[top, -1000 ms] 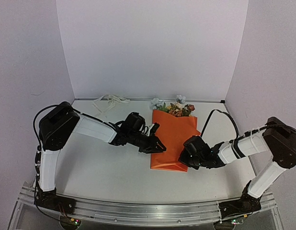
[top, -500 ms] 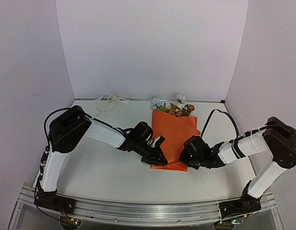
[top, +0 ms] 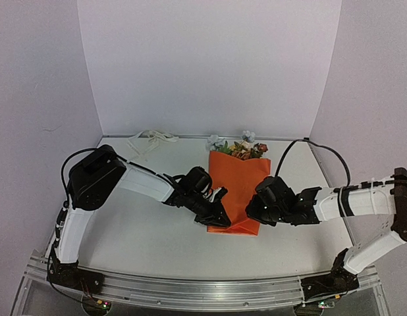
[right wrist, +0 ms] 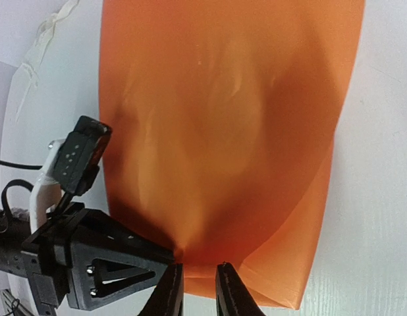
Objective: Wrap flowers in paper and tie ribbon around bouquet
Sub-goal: Press the fold line on the folded bouquet.
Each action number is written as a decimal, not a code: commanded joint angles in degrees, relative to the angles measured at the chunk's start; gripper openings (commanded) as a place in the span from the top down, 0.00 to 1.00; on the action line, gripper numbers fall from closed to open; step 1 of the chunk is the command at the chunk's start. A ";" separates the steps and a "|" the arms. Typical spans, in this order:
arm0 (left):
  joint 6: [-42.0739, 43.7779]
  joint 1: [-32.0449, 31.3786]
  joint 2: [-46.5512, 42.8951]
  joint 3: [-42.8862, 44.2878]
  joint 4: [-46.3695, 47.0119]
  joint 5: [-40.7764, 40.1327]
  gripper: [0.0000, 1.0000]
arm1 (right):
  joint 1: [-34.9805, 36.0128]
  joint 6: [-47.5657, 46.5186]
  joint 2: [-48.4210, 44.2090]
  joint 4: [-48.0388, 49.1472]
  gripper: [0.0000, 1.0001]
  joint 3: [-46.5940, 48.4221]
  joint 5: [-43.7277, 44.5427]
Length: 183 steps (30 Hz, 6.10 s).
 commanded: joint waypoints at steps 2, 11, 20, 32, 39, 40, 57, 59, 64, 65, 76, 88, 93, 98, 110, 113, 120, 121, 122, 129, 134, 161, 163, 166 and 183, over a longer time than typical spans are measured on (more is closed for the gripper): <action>1.43 -0.30 0.46 1.70 -0.86 -0.77 0.81 | 0.67 -3.04 5.01 -1.88 0.89 5.46 -3.20; 1.69 -0.30 -0.24 1.52 -0.89 -1.11 0.81 | 0.22 0.09 11.27 3.90 0.96 2.26 -5.82; 2.75 -0.28 -2.62 -0.25 -1.23 -1.49 0.80 | 0.12 2.74 11.87 6.82 0.96 -2.34 -4.92; 2.93 0.50 -5.85 -8.46 -1.18 -4.57 0.82 | 0.18 3.47 13.20 7.24 0.97 -2.71 -4.93; 0.69 1.31 -9.10 -14.80 3.76 -3.72 0.81 | 0.13 4.17 13.74 7.61 0.98 -3.84 -4.92; 0.33 1.51 -9.48 -15.73 4.42 -3.50 0.81 | 0.15 4.25 13.80 7.81 0.98 -4.05 -4.92; -1.01 3.91 -15.27 -20.85 6.76 -1.83 0.79 | 0.10 4.21 15.18 8.73 1.00 -4.28 -6.24; -1.04 3.92 -14.85 -21.30 6.48 -1.63 0.79 | 0.10 4.22 15.41 8.75 1.00 -4.20 -6.32; -1.55 4.29 -14.45 -23.18 6.41 -2.53 0.80 | 0.11 4.27 15.58 8.73 1.00 -4.19 -6.27; -1.85 4.48 -14.33 -23.59 6.65 -2.57 0.80 | 0.11 4.26 15.66 8.73 1.00 -4.23 -6.25; -4.97 7.20 -15.69 -27.48 11.49 -0.77 0.80 | 0.16 4.38 15.51 8.73 1.00 -5.06 -5.62; -8.83 9.20 -15.75 -30.04 17.77 3.25 0.81 | 0.11 4.07 15.45 8.73 1.00 -5.08 -5.77; -4.14 9.30 -20.82 -26.96 13.20 2.91 0.79 | 0.12 3.82 15.28 8.67 1.00 -4.83 -5.70; -2.85 9.80 -21.32 -22.15 12.90 5.10 0.78 | 0.12 3.58 15.02 8.27 1.00 -4.76 -5.63; -3.95 10.95 -8.35 -13.23 14.94 7.78 0.80 | 0.14 2.89 14.71 7.97 1.00 -4.90 -6.36; -4.89 10.79 -7.04 -12.89 15.91 8.28 0.80 | 0.17 2.11 14.12 6.90 1.00 -4.10 -6.51; -5.87 8.31 -7.42 -14.34 12.48 2.88 0.80 | -0.03 -0.84 13.97 2.42 0.97 -1.19 -5.52; -6.26 7.83 -7.53 -14.63 11.44 1.61 0.80 | -0.07 -1.22 14.20 2.30 0.96 -0.96 -5.77; -6.75 7.41 -7.69 -14.93 10.38 0.41 0.80 | -0.12 -1.61 14.39 2.01 0.96 -0.71 -5.94; -8.78 3.87 -10.30 -17.37 7.36 -5.14 0.80 | -0.27 -5.18 12.92 -2.20 0.95 0.23 -5.48; -8.48 2.67 -11.46 -16.89 6.47 -6.50 0.80 | -0.19 -8.87 10.78 -7.11 0.92 3.90 -5.09; -8.64 3.36 -13.67 -17.07 9.00 -5.26 0.80 | 3.67 -4.58 19.22 -9.48 0.92 9.74 -6.72; -9.72 4.31 -14.35 -18.15 11.29 -4.43 0.79 | 3.69 -4.01 19.28 -9.24 0.92 8.89 -6.68; -11.15 6.28 -14.53 -19.21 14.53 -2.65 0.78 | 3.70 -3.58 19.54 -8.97 0.92 7.85 -6.94; -14.11 12.58 -5.60 -11.65 18.26 2.71 0.77 | 3.61 -4.04 20.92 -8.83 0.92 7.40 -9.27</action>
